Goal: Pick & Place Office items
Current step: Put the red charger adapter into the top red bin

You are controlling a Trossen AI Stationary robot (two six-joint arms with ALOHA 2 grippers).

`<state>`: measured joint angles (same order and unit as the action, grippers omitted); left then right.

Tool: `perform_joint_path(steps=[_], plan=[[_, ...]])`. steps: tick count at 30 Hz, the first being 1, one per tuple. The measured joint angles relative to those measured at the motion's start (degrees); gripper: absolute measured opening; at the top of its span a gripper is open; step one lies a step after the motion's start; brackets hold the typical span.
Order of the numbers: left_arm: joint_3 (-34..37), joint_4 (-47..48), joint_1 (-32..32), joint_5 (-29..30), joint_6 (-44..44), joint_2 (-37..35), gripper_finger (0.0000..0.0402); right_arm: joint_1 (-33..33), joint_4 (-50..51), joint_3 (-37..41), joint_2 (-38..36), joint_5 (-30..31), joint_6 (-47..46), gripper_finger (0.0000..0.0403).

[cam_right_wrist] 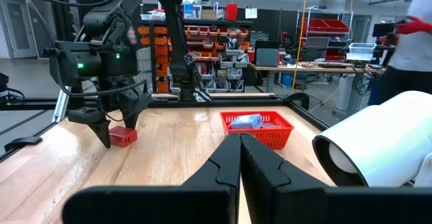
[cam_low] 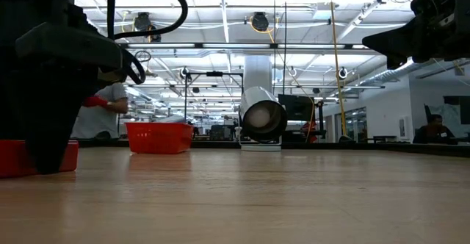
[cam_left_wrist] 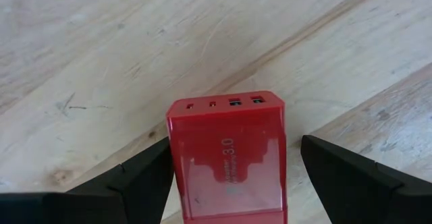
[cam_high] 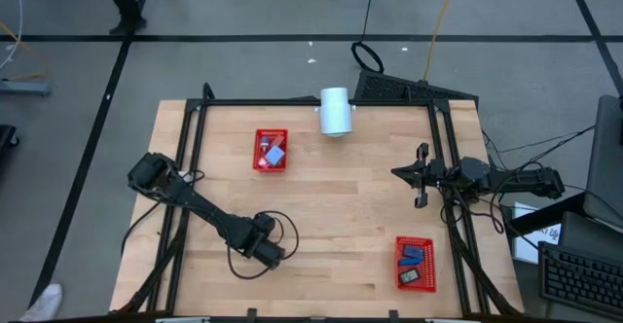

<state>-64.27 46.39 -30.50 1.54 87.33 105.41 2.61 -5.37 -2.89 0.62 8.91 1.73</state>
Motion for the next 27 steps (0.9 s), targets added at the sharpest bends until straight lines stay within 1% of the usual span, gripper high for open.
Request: perform_joint_path(steps=[27], plan=[[0.0,0.0,0.0,0.4,-0.2,0.0,0.0321,0.0,0.0,0.0,0.0,0.0,0.0,0.0000]])
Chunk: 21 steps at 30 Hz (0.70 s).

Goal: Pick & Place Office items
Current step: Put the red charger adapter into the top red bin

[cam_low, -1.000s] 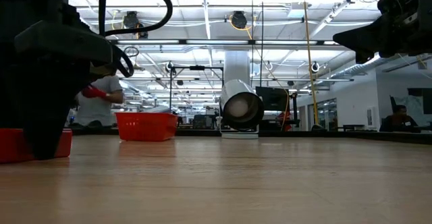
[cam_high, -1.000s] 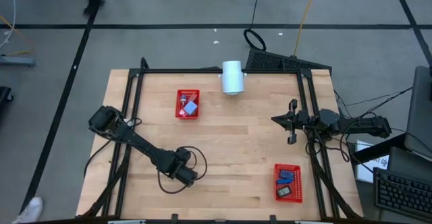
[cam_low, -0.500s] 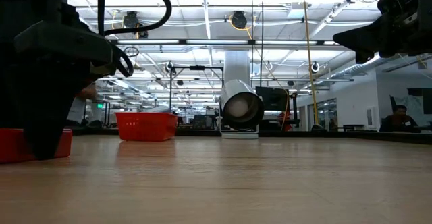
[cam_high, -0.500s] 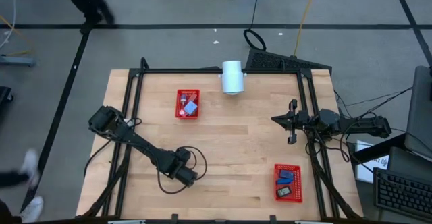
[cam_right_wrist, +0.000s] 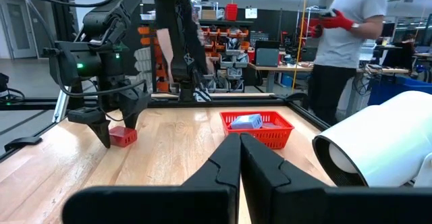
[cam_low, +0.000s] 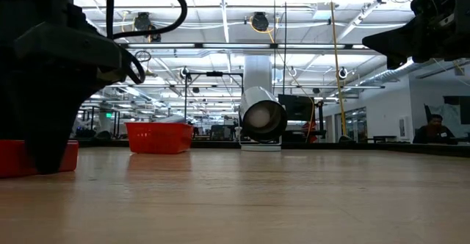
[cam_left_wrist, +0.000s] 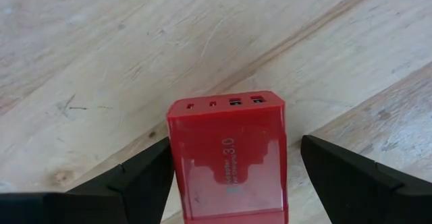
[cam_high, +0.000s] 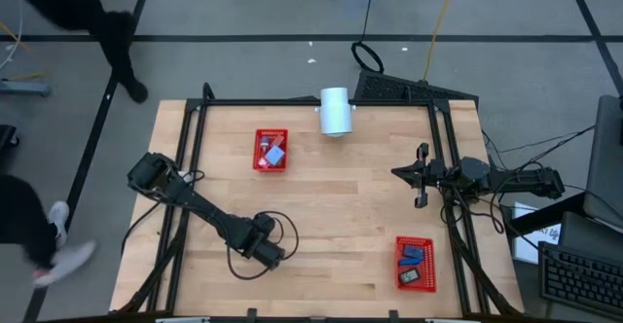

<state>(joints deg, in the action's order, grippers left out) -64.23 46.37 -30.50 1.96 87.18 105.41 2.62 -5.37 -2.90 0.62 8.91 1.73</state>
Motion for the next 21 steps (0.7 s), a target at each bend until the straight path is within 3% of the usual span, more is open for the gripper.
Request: perform_joint_path(steps=[16,21], plan=[[0.0,0.0,0.3,0.1,-1.0,0.0,0.0320,0.0,0.0,0.0,0.0,0.0,0.0,0.0000],[0.0,0.1,0.4,1.1,-1.1,0.0,0.0288,0.0,0.0,0.0,0.0,0.0,0.0,0.0000]])
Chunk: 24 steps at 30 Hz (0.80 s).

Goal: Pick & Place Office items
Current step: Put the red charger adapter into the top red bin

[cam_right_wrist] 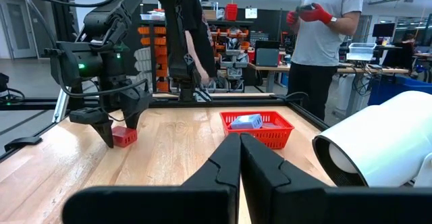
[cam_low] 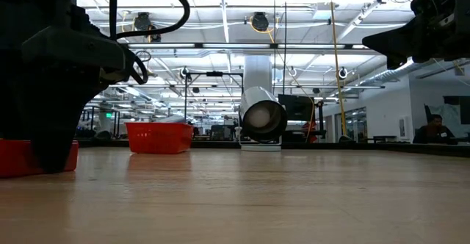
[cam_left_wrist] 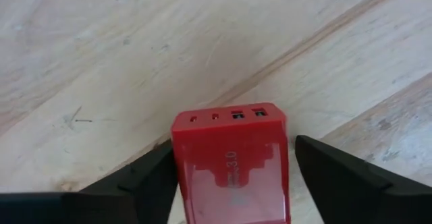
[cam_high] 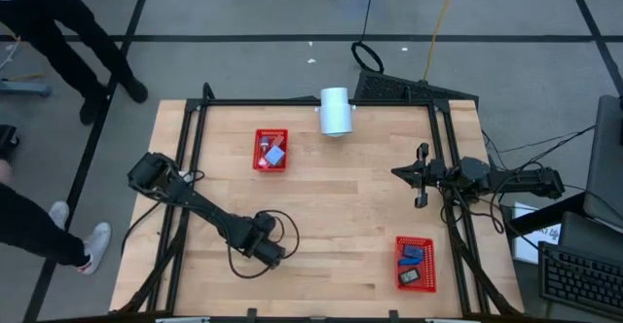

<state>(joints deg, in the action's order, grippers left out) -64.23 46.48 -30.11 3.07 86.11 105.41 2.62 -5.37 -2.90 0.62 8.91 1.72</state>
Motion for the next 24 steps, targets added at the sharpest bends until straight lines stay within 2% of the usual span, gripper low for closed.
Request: perform_joint_path(steps=[5,9,11,18,24], plan=[[0.0,-0.1,0.0,0.0,0.0,0.0,0.0236,0.0,0.0,0.0,0.0,0.0,0.0,0.0000],[0.0,-0.1,0.0,0.0,0.0,0.0,0.0213,0.0,0.0,0.0,0.0,0.0,0.0,0.0000],[0.0,-0.1,0.0,0.0,0.0,0.0,0.0215,0.0,0.0,0.0,0.0,0.0,0.0,0.0000],[0.0,-0.2,0.0,0.5,0.0,0.0,0.0256,0.0,0.0,0.0,0.0,0.0,0.0,0.0000],[0.0,-0.2,0.0,0.5,0.0,0.0,0.0226,0.0,0.0,0.0,0.0,0.0,0.0,0.0000]])
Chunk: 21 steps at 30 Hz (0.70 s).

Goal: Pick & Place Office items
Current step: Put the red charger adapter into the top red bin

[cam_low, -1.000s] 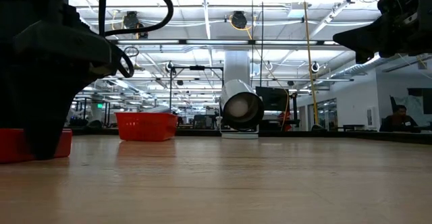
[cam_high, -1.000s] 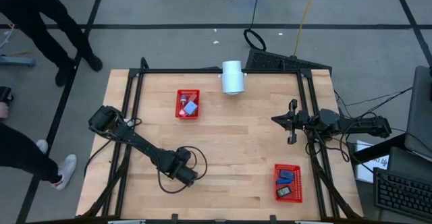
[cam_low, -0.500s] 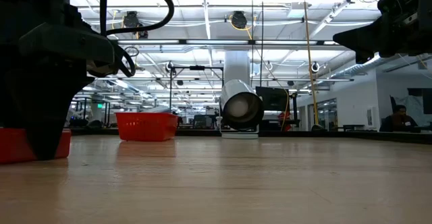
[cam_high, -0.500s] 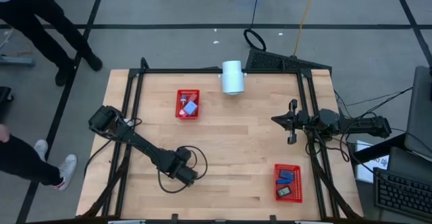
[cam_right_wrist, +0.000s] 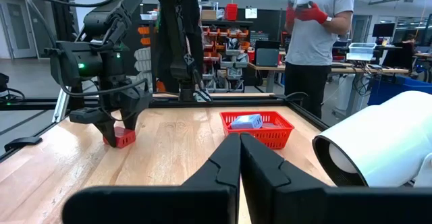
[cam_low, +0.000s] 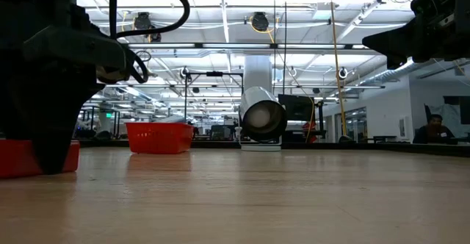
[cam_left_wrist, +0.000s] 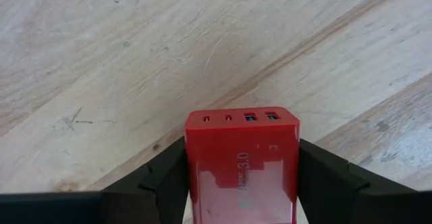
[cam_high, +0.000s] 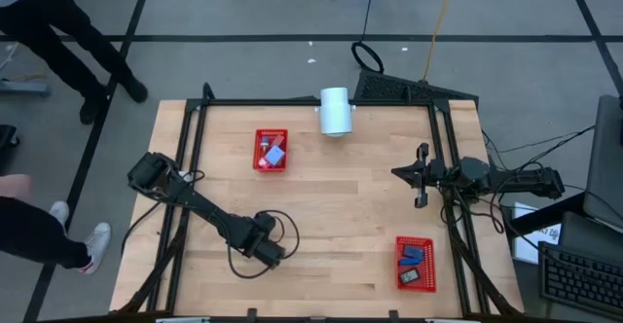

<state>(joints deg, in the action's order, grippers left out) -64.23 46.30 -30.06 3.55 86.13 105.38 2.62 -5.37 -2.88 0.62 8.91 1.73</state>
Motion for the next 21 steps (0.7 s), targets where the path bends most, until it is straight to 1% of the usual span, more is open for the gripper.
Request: perform_joint_path(steps=[2,6,11,13,15,18,21], plan=[[0.0,0.0,0.0,0.0,0.0,0.0,0.0214,0.0,0.0,0.0,0.0,0.0,0.0,0.0000],[0.0,0.0,0.0,0.1,-0.4,0.0,0.0213,0.0,0.0,0.0,0.0,0.0,0.0,0.0000],[0.0,-0.1,0.0,1.8,-2.6,0.0,0.0247,0.0,0.0,0.0,0.0,0.0,0.0,0.0000],[0.0,-0.1,0.0,2.8,-4.6,0.0,0.0251,0.0,0.0,0.0,0.0,0.0,0.0,0.0000],[0.0,-0.1,0.0,4.2,-5.9,0.0,0.0243,0.0,0.0,0.0,0.0,0.0,0.0,0.0000],[0.0,-0.1,0.0,5.9,-6.5,-0.2,0.0217,0.0,0.0,0.0,0.0,0.0,0.0,0.0000],[0.0,-0.1,0.0,7.0,-6.5,-1.0,0.0213,0.0,0.0,0.0,0.0,0.0,0.0,0.0000]])
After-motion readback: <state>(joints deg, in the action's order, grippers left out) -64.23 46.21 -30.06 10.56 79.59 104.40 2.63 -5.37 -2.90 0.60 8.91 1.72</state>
